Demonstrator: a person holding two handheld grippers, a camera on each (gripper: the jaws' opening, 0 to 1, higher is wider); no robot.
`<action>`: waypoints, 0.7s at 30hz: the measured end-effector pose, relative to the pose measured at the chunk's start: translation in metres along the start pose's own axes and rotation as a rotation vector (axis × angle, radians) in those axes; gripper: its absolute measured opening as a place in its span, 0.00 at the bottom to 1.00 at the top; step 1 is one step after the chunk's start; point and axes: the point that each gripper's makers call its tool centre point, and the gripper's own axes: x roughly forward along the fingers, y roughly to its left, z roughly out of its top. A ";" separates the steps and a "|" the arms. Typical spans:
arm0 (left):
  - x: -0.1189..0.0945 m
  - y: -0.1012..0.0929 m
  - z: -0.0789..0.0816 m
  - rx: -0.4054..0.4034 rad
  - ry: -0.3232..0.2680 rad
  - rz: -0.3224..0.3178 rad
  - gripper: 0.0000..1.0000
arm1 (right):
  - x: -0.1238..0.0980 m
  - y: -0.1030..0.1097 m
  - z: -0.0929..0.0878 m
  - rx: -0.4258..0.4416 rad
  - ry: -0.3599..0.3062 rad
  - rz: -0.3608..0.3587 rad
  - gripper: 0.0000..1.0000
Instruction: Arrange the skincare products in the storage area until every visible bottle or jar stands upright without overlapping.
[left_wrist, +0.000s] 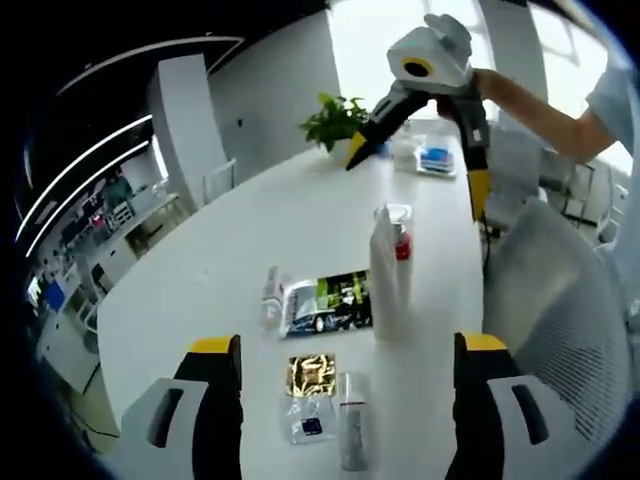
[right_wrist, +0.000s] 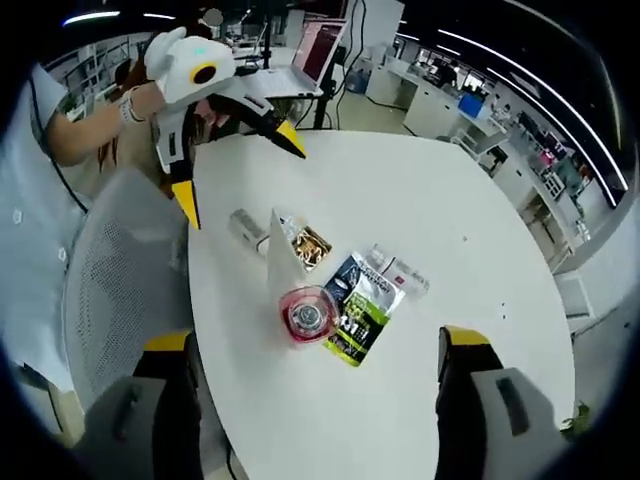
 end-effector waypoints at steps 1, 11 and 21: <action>-0.002 0.000 0.000 -0.005 -0.003 0.003 0.87 | -0.001 0.002 -0.002 0.005 -0.001 -0.001 1.00; -0.013 0.010 0.005 -0.010 -0.013 0.052 0.97 | -0.011 -0.002 -0.010 0.029 -0.021 -0.048 1.00; -0.018 0.016 0.005 -0.017 -0.015 0.066 0.97 | -0.020 -0.010 -0.011 0.038 -0.034 -0.083 1.00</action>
